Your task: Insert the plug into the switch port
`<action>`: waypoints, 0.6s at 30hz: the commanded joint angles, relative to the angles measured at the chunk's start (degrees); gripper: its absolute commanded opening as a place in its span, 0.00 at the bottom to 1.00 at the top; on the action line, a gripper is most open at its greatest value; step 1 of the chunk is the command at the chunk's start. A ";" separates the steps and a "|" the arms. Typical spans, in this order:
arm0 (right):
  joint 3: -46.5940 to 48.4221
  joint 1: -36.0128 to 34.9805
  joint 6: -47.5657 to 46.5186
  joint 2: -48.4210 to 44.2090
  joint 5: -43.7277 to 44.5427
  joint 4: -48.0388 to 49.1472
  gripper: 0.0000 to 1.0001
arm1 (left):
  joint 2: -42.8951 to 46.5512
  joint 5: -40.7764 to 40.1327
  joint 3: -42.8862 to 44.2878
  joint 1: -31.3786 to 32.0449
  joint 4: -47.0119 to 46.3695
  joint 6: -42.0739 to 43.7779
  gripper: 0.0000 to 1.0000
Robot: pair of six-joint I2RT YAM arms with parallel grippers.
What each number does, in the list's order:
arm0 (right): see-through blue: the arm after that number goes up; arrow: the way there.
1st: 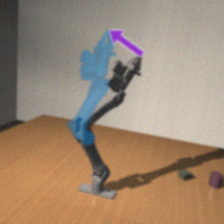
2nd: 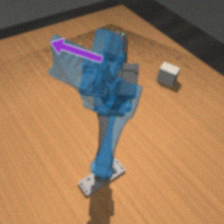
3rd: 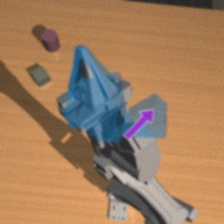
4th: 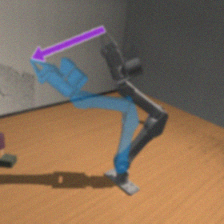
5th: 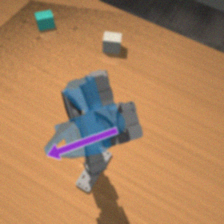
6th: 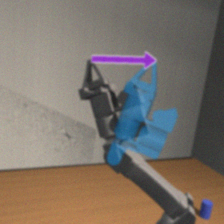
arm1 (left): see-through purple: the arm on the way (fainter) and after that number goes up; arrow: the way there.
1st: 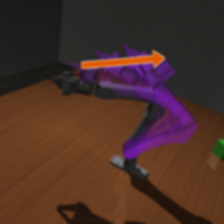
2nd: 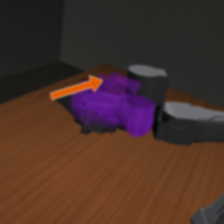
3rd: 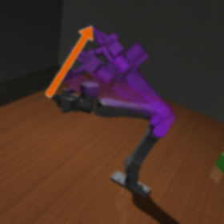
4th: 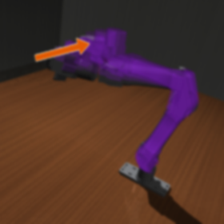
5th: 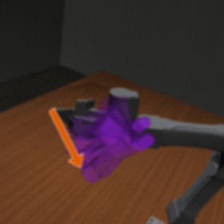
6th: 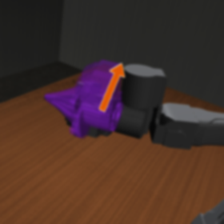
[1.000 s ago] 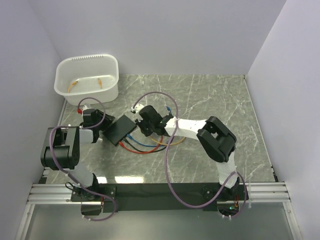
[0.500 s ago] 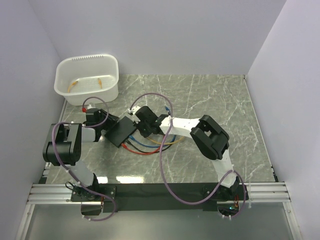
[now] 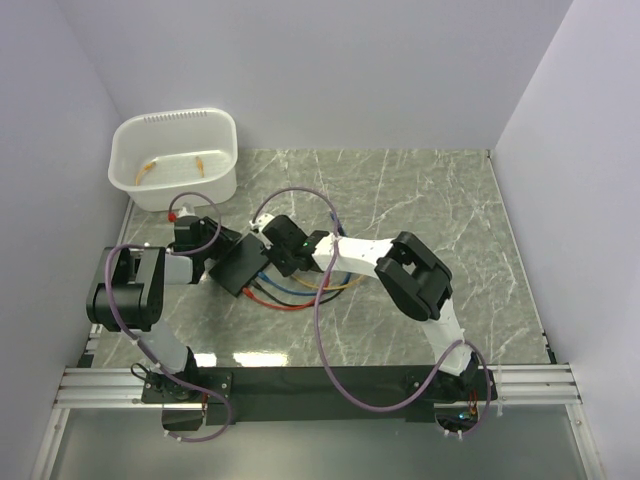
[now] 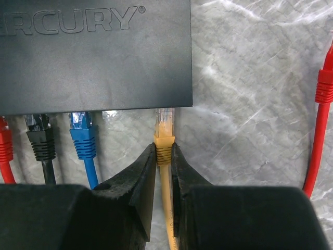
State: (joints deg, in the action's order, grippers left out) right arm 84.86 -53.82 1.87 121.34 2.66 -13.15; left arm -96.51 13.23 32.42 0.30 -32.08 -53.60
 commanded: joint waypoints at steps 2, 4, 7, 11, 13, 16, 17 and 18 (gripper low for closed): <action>1.80 -2.25 -0.20 -0.22 0.42 -0.04 0.00 | -0.26 0.74 0.01 1.37 -1.59 1.40 0.37; 1.97 -2.51 0.06 -0.49 0.51 0.05 0.00 | -0.17 0.56 0.18 1.64 -1.41 1.48 0.37; 3.64 -3.13 1.20 0.04 0.60 -0.39 0.00 | -0.70 1.09 0.18 1.64 -1.85 1.22 0.37; 4.26 -3.74 1.65 0.39 1.30 -0.74 0.00 | -1.14 1.44 0.18 1.64 -1.94 1.05 0.37; 4.43 -4.10 1.30 0.39 2.52 -1.26 0.00 | -0.96 1.36 0.01 1.64 -2.03 0.96 0.37; 4.96 -4.45 1.12 0.65 5.07 -3.98 0.00 | -0.61 1.00 0.09 1.64 -1.50 0.96 0.37; 4.79 -4.54 1.38 0.39 5.43 -5.04 0.00 | -0.35 0.83 0.09 1.64 -1.24 0.96 0.37; 3.74 -4.54 1.56 0.13 5.34 -5.31 0.00 | -0.26 0.65 0.09 1.64 -1.06 0.96 0.37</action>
State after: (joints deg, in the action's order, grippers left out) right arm 86.91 -57.82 2.76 121.45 5.67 -16.49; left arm -97.17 13.21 32.42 1.34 -32.82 -53.19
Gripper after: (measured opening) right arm 0.206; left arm 0.369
